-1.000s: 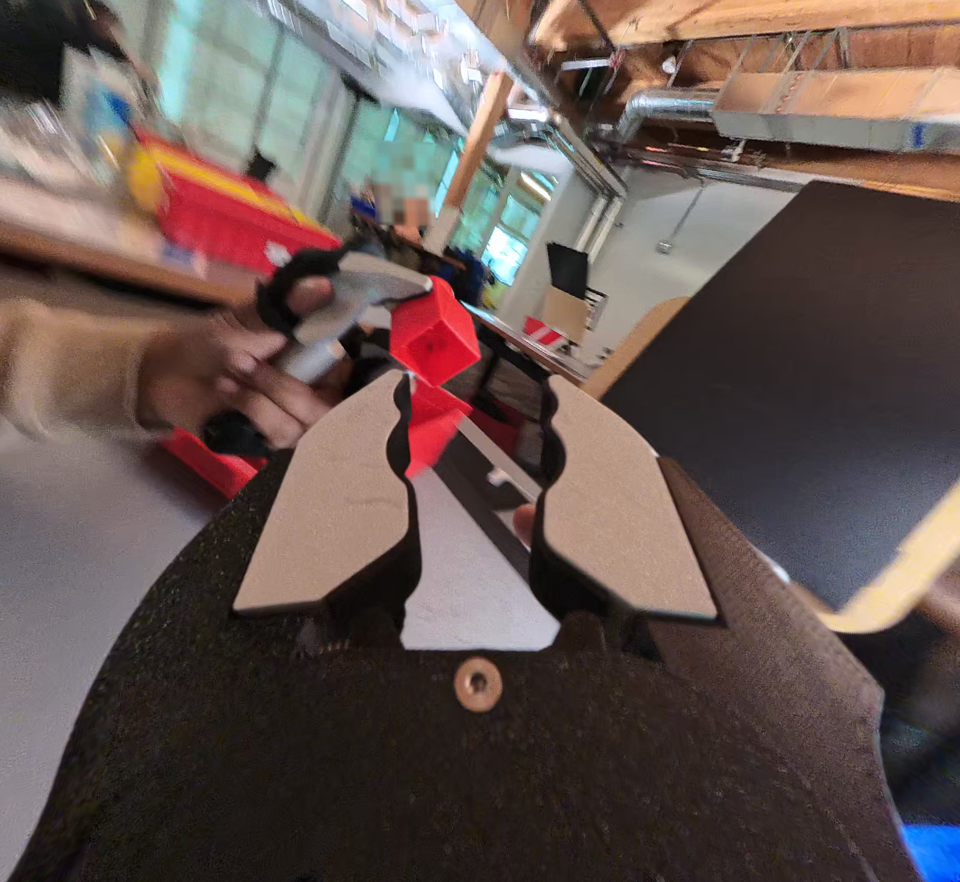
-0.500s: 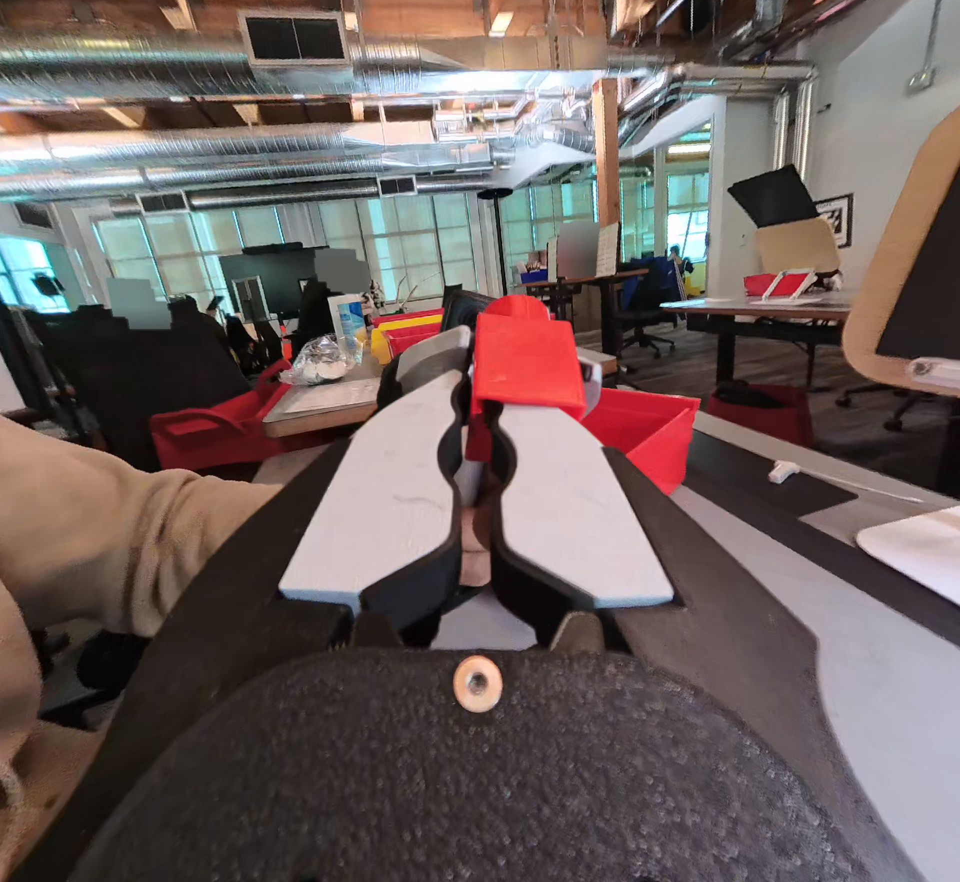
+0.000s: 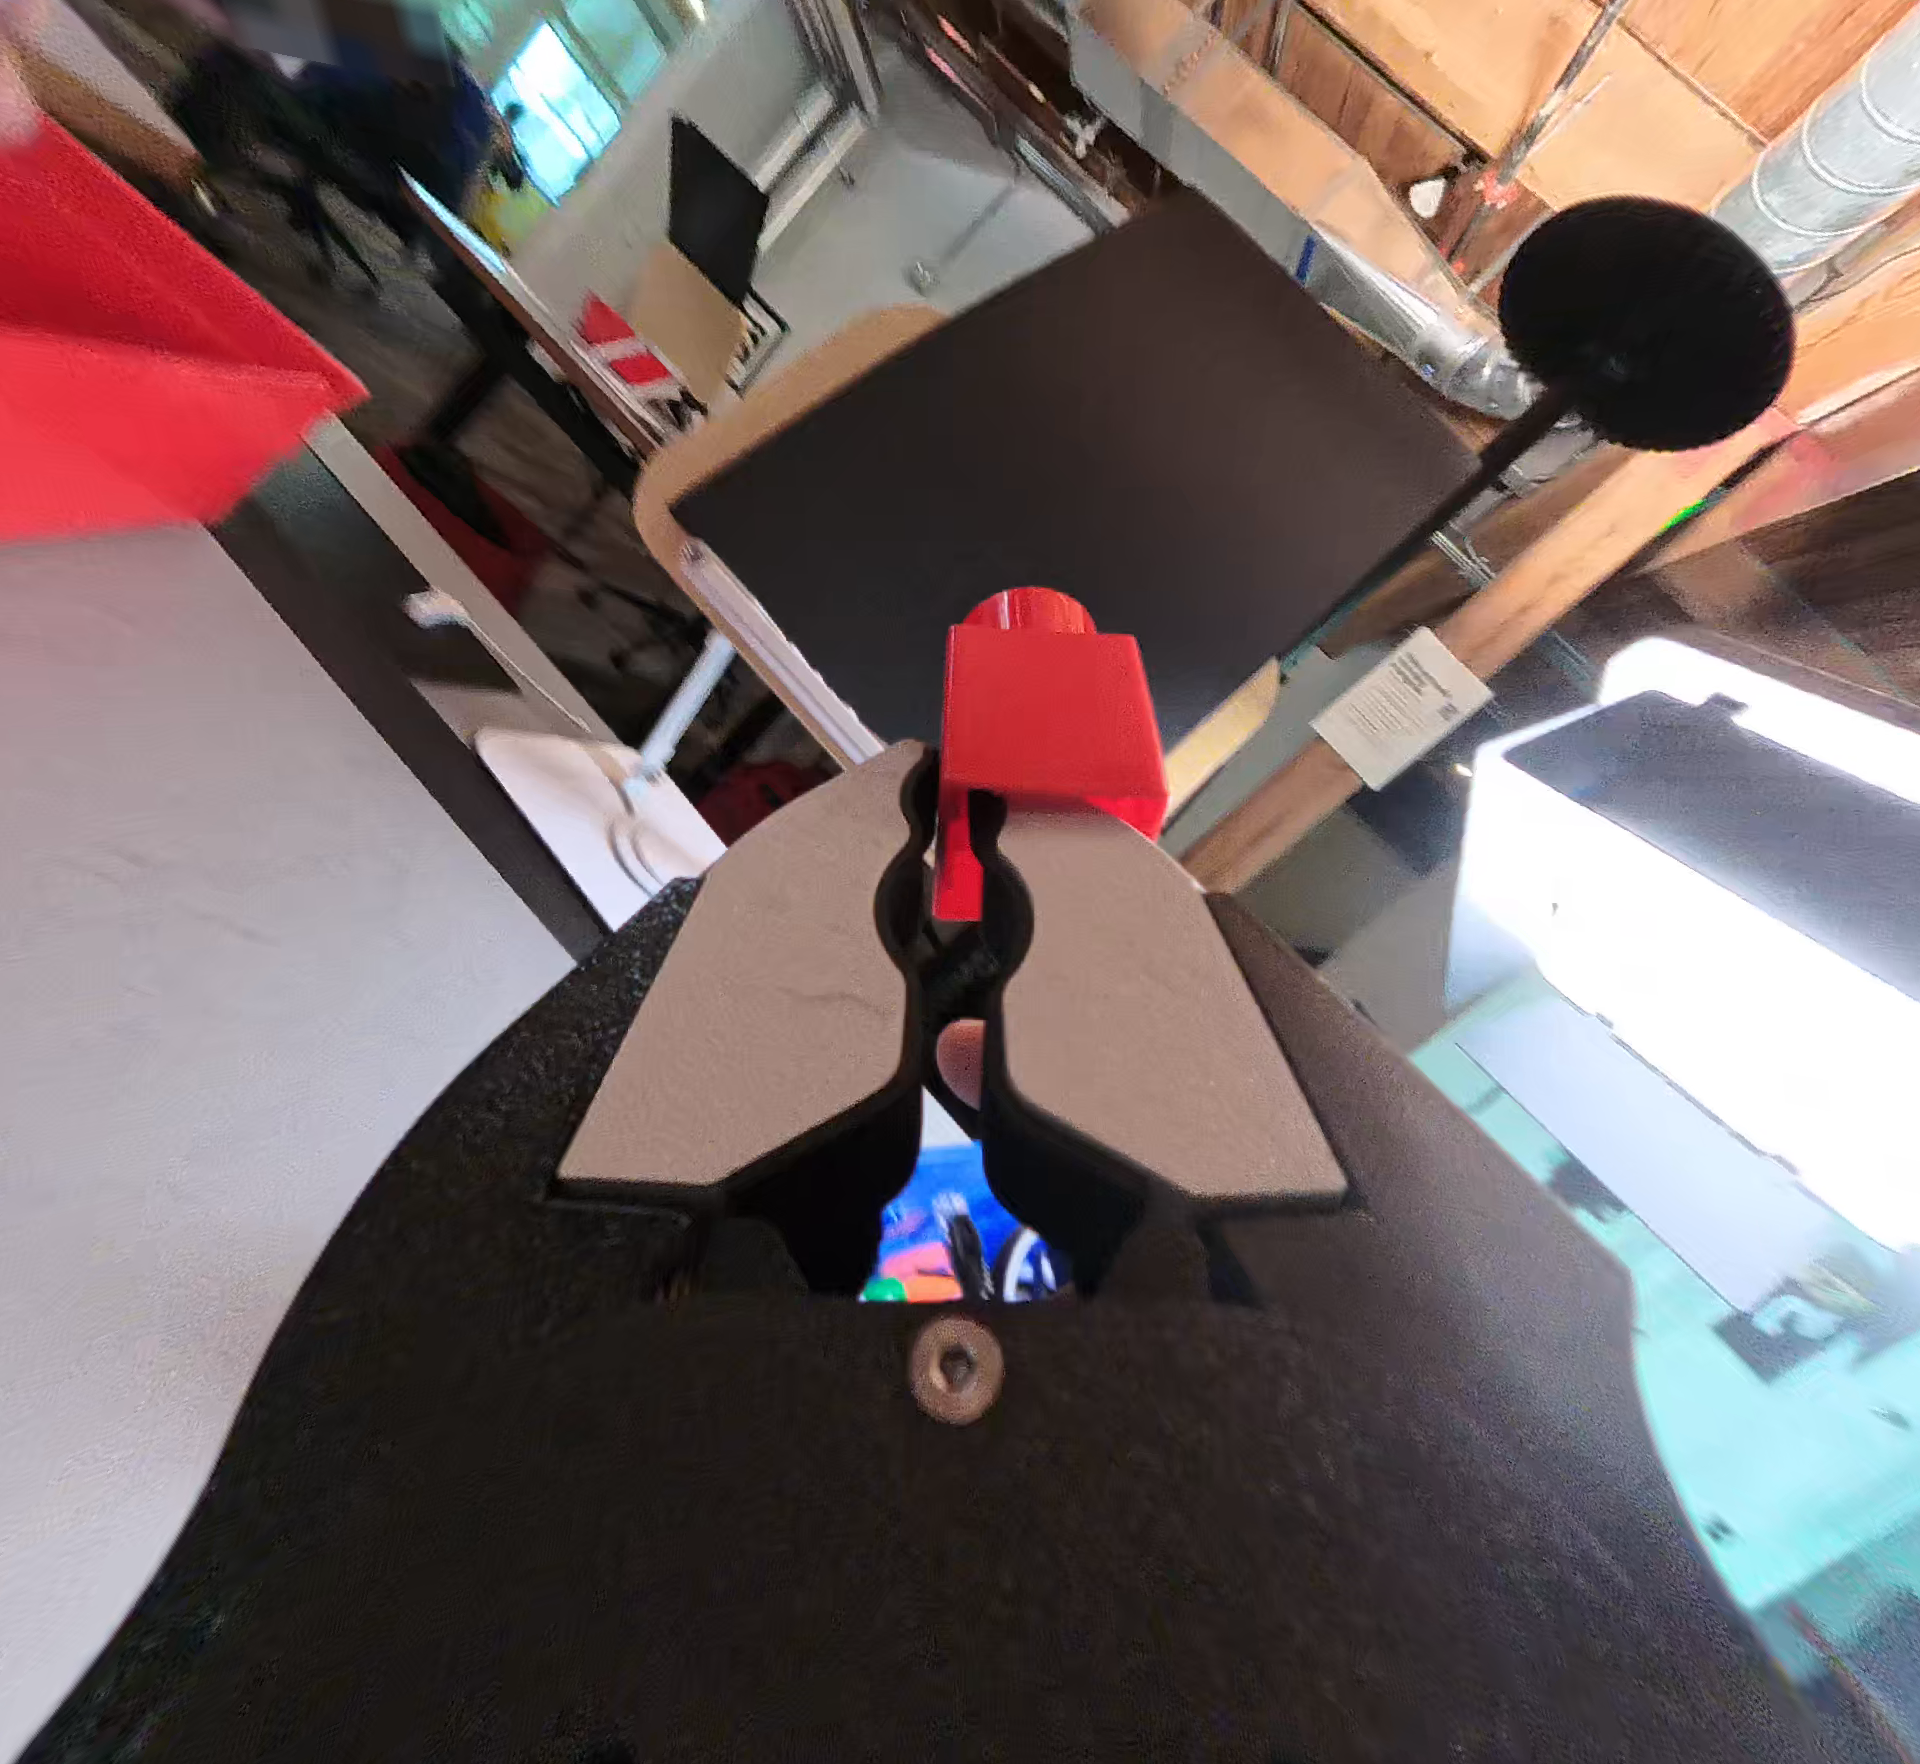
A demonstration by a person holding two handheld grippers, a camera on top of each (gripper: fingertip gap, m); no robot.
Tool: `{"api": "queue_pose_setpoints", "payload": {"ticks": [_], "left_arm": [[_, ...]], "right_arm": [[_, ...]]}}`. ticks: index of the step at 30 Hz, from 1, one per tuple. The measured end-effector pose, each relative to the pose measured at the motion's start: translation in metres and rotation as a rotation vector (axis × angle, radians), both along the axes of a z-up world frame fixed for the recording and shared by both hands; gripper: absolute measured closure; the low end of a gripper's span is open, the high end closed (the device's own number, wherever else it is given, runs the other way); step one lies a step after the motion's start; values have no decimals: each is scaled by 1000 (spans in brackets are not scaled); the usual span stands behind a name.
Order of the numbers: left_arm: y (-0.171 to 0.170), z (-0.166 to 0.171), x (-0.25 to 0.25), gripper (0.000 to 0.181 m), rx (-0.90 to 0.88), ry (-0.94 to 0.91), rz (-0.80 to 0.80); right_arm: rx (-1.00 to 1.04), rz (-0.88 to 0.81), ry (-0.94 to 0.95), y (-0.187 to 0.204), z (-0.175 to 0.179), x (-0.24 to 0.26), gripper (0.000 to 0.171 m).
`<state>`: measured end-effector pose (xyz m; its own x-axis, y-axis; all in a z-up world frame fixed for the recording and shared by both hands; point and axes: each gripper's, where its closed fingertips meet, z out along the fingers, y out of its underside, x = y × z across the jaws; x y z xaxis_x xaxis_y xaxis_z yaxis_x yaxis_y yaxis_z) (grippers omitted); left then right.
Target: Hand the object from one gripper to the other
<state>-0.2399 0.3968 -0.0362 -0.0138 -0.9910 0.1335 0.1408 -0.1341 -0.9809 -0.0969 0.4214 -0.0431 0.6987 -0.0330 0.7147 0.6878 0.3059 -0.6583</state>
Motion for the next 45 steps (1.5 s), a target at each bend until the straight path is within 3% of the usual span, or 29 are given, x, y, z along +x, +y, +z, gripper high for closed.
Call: {"api": "queue_pose_setpoints", "payload": {"ticks": [4,10,16,19,21,24,26,28,31,37,42,45], "left_arm": [[-5,-4,5,131,61,45,31],[4,-14,9,131,-54,59,28],[3,-24,12,122,-254,54,-122],[-23,-19,11,143,-305,43,-326],[-26,-19,10,144,-306,52,-345],[-11,-21,8,144,-225,88,-228],[5,-27,3,144,-149,163,-114],[27,-46,-3,144,-13,320,38],[47,-79,-11,144,239,584,204],[27,-115,6,144,479,788,198],[22,-123,17,144,587,841,286],[25,-127,17,144,639,883,341]], "right_arm": [[-25,-25,16,5,-10,13,166],[-15,96,-80,-2,-14,-50,167],[31,248,-205,-26,-22,-131,167],[34,298,-238,-34,-27,-156,166],[39,312,-229,-37,-27,-160,166],[-57,366,-184,-33,-31,-153,162],[-254,482,-112,-33,-41,-147,157],[-424,512,12,-30,-39,-129,141],[-456,517,134,-32,-18,-102,136],[-668,557,241,-44,-15,-96,136],[-914,485,440,-28,-54,-135,128],[-972,358,455,-15,-85,-145,121]]}}
